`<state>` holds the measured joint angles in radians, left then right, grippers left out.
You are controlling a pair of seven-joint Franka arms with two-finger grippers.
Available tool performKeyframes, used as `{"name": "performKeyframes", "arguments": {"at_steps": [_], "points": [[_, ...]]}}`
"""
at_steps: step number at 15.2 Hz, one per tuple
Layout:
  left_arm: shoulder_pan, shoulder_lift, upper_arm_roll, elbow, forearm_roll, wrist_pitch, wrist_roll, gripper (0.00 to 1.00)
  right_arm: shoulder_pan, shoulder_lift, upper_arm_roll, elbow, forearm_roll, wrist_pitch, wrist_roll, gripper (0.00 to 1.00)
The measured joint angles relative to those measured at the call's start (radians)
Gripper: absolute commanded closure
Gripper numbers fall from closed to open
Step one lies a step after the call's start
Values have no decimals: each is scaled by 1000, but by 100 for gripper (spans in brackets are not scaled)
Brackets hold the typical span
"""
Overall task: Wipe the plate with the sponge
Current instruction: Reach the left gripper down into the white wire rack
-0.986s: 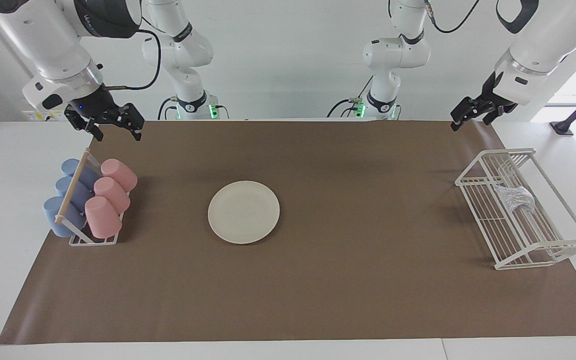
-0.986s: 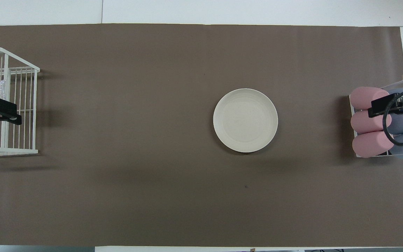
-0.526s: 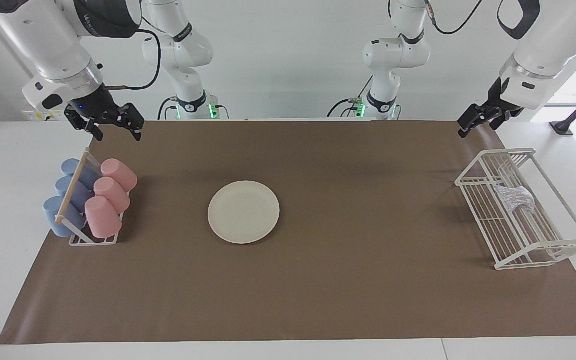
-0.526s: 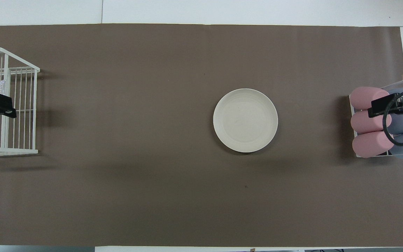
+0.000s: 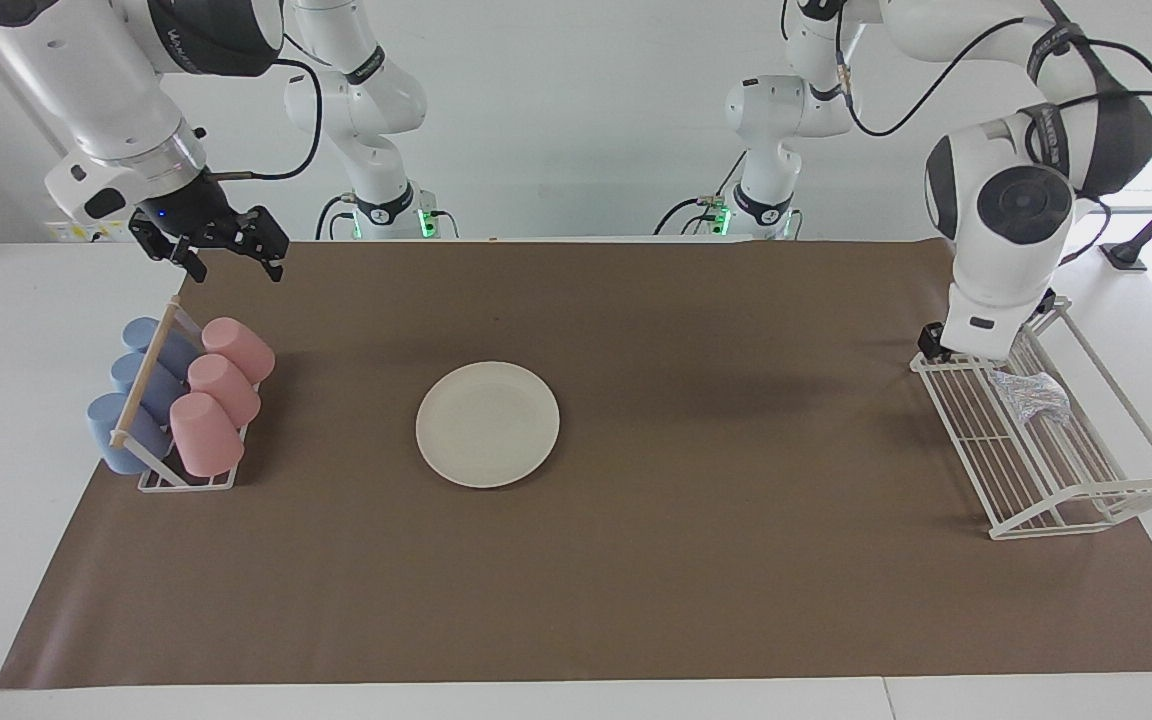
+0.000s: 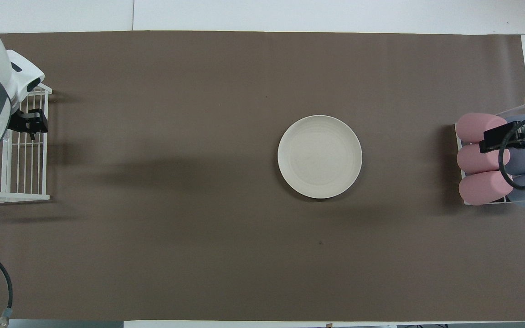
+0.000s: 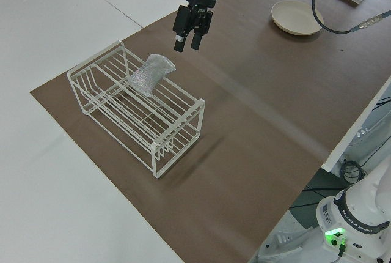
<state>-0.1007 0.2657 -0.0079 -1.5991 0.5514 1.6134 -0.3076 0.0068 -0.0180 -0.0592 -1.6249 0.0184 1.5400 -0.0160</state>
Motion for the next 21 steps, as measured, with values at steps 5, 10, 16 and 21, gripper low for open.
{"name": "performKeyframes", "arguments": {"at_steps": [5, 10, 16, 21], "points": [[-28, 173, 0, 92, 221, 0, -6, 0, 0, 0, 0, 0, 0, 0, 0, 0], [-28, 239, 5, 139, 320, 0, -6, 0, 0, 0, 0, 0, 0, 0, 0, 0], [-28, 239, 5, 144, 320, -1, -6, 100, 0, 0, 0, 0, 0, 0, 0, 0], [-28, 239, 5, 144, 320, -1, -6, 100, 0, 0, 0, 0, 0, 0, 0, 0]]}}
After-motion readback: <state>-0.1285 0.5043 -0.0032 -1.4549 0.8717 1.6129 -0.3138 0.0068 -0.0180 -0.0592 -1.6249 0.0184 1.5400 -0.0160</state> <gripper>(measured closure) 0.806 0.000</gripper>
